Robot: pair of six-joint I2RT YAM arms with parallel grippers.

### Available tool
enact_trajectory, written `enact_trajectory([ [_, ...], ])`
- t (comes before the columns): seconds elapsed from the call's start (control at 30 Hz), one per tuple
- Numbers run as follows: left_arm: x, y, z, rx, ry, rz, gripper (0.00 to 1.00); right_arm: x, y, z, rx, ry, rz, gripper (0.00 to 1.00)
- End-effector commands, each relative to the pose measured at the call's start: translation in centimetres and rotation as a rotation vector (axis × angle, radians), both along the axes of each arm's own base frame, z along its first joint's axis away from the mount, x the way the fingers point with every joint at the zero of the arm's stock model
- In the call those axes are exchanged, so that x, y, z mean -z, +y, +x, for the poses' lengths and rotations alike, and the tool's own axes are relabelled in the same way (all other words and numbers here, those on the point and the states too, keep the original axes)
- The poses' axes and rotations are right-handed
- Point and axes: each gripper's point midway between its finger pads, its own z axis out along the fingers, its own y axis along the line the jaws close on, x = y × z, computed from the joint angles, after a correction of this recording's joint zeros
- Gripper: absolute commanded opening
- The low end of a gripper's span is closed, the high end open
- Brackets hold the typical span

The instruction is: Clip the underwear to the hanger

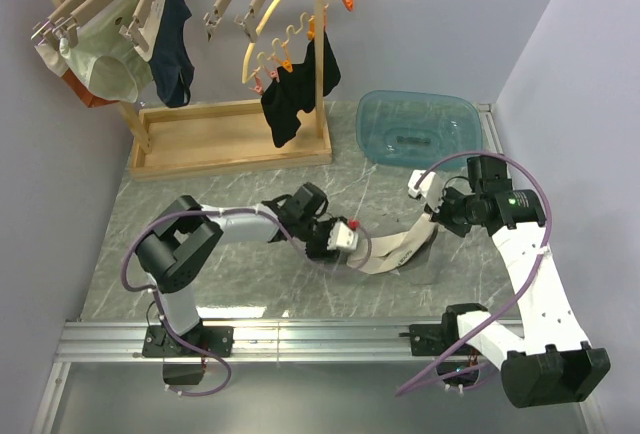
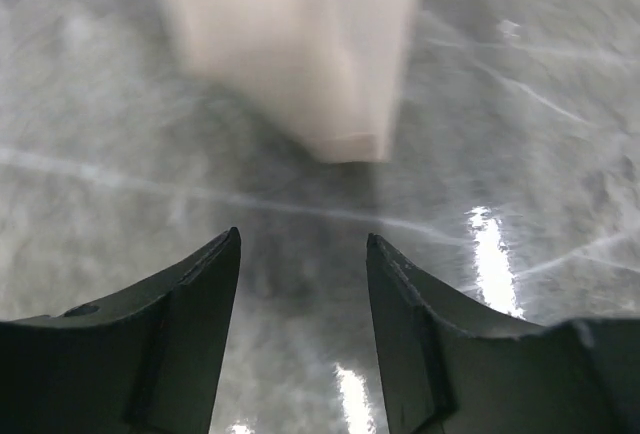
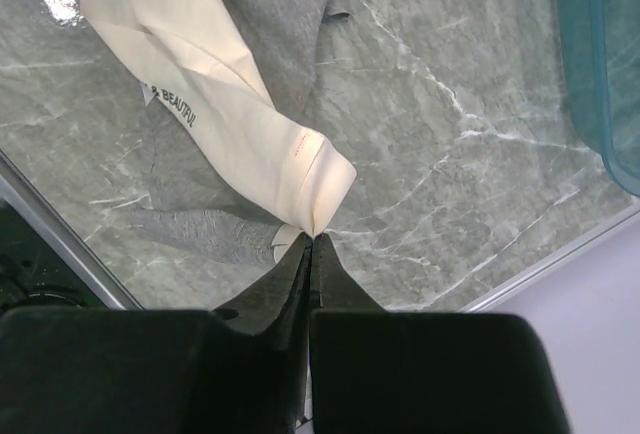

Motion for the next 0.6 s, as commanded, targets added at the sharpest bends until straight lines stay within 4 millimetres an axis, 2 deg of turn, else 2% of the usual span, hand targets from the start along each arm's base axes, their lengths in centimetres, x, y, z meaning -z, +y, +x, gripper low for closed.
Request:
enact_trajectory([
  [0.0,-2.4,-1.7,0.0,0.171,-0.249,-0.077,0.60,-0.5,-0.2,0.8,0.027,-0.032,0.024,0.00],
  [0.03,-1.5,-1.2,-0.8,0.195,-0.263,-0.060,0.60,-0.5,-0.3,0.9,0.031,-0.032,0.023,0.00],
  [0.1,-2.1,-2.1,-1.1,0.262,-0.369,-0.097,0.60,-0.5,-0.4,1.0,0.037,-0.031,0.030,0.00],
  [0.17,-1.5,-2.1,-2.2,0.308,-0.378,-0.086,0.60,-0.6,-0.3,1.1,0.043,-0.023,0.042,0.00],
  [0.57,-0.6,-5.2,-2.2,0.390,-0.399,-0.091,0.55,-0.5,-0.3,0.9,0.044,-0.020,0.056,0.00],
])
